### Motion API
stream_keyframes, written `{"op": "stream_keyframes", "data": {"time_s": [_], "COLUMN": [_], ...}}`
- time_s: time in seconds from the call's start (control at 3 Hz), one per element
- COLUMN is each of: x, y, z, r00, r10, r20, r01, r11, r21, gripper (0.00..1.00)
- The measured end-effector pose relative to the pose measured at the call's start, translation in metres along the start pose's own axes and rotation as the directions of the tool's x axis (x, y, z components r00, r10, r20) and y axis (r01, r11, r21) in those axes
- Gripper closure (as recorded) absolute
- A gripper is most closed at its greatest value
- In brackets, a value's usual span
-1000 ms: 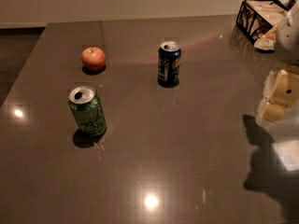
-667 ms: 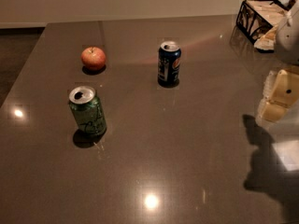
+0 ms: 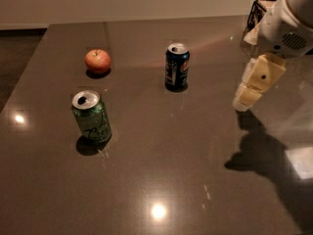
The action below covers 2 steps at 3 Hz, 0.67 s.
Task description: Move pepsi can near green can
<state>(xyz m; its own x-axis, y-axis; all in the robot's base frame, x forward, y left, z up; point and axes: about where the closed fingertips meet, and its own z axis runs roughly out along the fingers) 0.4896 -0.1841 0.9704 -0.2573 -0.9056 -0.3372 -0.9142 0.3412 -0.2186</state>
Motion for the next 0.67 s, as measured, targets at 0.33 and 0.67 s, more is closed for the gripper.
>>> {"op": "stream_keyframes", "data": {"time_s": [0.33, 0.67], "x": [-0.036, -0.068], "y": [-0.021, -0.037], "z": [0.023, 0.049], "r00": [0.997, 0.989], "r10": [0.045, 0.092], "r20": [0.069, 0.119], "r01": [-0.046, -0.093], "r11": [0.9989, 0.9956], "r21": [0.006, 0.006], "gripper": [0.00, 0.00]}}
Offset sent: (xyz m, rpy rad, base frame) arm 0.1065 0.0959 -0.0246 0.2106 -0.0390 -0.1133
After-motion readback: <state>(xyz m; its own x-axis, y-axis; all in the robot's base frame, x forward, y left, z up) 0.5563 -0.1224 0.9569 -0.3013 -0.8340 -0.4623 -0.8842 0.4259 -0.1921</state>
